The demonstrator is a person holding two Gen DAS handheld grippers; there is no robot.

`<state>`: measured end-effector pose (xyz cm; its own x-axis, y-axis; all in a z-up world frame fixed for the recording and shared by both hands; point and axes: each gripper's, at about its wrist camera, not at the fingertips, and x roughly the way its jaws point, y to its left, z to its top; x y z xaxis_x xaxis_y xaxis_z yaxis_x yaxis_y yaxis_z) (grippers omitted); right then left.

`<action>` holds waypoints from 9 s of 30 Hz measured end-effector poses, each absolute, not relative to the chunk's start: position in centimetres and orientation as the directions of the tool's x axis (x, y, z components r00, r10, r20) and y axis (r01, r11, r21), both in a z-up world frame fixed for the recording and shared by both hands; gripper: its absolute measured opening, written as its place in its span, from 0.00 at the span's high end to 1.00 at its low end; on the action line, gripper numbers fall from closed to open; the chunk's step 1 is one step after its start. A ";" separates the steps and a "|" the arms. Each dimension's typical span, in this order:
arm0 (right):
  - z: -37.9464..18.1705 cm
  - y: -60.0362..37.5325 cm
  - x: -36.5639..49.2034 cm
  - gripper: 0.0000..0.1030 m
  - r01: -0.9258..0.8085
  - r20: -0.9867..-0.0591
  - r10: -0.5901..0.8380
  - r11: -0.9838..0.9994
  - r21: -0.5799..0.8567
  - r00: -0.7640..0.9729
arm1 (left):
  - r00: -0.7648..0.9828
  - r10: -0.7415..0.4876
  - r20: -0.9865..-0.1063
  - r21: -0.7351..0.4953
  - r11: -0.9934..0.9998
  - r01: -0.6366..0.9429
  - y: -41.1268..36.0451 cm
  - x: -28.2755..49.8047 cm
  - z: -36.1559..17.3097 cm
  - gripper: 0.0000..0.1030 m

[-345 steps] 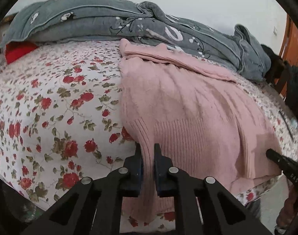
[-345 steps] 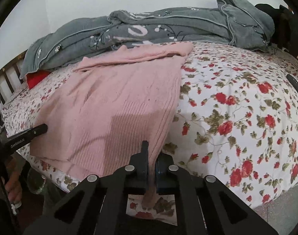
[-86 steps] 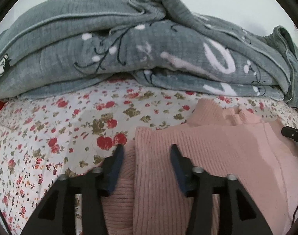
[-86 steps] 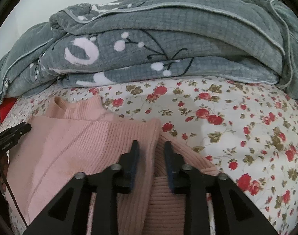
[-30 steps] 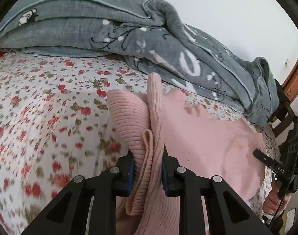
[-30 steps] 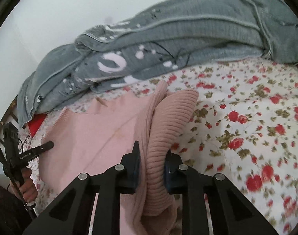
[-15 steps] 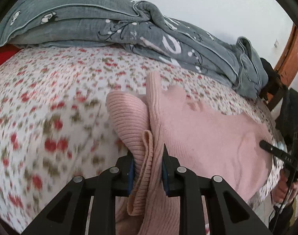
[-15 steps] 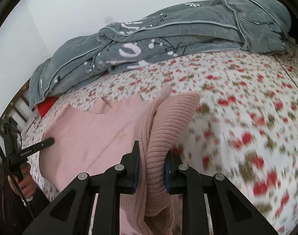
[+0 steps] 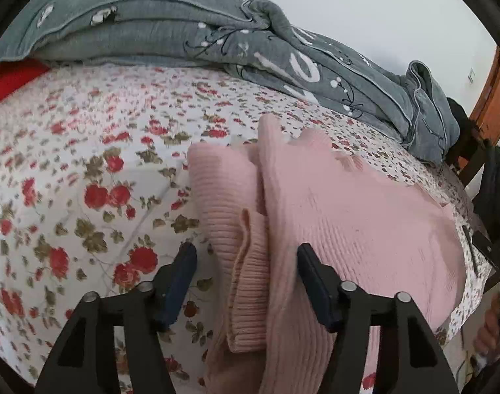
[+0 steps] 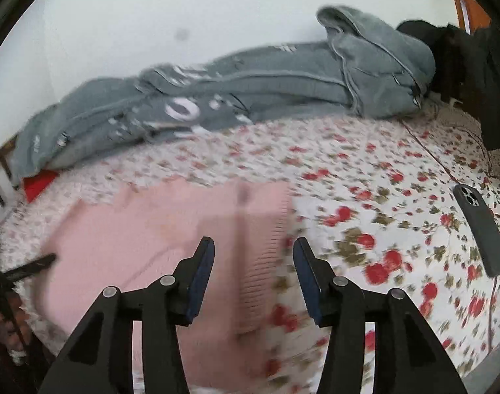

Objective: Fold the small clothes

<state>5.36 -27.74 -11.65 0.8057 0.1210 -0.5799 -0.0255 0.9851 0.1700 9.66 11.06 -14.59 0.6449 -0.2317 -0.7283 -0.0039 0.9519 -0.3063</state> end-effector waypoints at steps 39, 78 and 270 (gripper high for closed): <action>-14.7 -19.3 -5.7 0.52 -0.245 -0.525 0.254 0.965 0.088 0.812 | 0.644 -0.211 -0.735 -0.303 0.953 -0.033 6.7 9.2 -7.9 0.79; -10.3 -29.3 8.5 0.36 -0.053 -0.627 0.328 0.908 0.415 0.707 | 0.552 -0.346 -0.758 -0.359 0.929 0.090 2.9 12.2 -5.2 0.41; -9.7 -31.6 4.3 0.39 -0.091 -0.645 0.316 0.930 0.357 0.696 | 0.648 -0.193 -0.737 -0.186 0.979 0.081 -2.1 7.8 -5.5 0.24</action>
<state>4.33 -31.63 -9.72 0.6960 0.3157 -0.6449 -0.0908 0.9297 0.3571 7.79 -2.05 -5.46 0.6477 -0.1935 -0.7369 0.0808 0.9792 -0.1860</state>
